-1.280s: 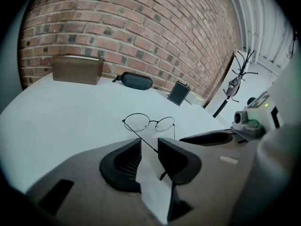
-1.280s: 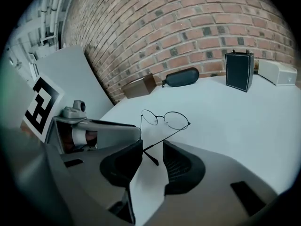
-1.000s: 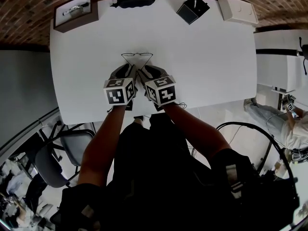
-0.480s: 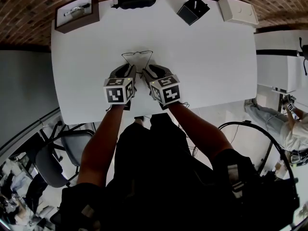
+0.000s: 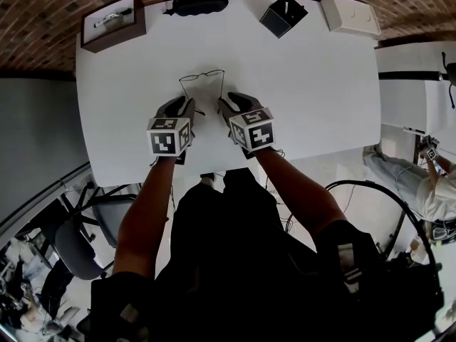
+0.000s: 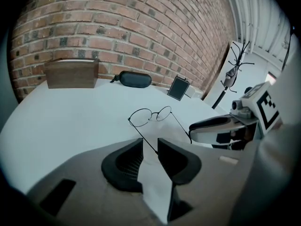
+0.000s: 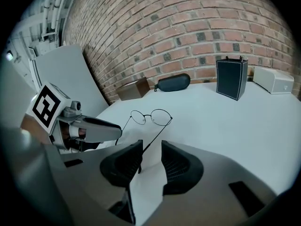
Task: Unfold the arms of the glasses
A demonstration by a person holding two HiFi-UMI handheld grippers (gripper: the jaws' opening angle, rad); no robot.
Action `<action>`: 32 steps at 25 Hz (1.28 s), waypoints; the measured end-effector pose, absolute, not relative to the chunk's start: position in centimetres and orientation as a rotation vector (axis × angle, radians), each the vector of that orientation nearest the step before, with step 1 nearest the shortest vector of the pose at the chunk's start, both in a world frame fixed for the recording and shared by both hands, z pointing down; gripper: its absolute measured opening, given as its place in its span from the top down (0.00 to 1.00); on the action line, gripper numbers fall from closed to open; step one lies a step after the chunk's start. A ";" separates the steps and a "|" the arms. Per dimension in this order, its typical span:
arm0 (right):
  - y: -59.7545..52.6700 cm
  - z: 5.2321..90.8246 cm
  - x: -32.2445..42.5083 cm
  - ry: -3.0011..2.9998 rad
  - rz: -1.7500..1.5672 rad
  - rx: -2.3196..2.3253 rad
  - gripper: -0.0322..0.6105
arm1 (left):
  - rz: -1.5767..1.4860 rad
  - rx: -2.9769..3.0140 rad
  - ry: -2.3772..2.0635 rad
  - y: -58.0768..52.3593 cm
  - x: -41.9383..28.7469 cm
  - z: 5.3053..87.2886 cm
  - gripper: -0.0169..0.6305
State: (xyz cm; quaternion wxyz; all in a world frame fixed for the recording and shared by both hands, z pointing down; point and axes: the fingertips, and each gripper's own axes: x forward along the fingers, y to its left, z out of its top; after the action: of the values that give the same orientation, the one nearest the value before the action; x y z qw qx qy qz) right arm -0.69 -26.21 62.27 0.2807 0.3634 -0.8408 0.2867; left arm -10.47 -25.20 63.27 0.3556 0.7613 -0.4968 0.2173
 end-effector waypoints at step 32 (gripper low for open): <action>-28.2 60.5 0.9 -2.287 0.729 1.067 0.76 | 0.499 2.089 -1.366 -27.1 -12.3 59.5 0.82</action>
State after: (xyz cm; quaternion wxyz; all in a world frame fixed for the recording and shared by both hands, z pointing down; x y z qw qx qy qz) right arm 0.88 -28.20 60.47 0.2545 0.3930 -0.8419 0.2684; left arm -12.32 -27.09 59.51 0.2936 0.7846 -0.5129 0.1875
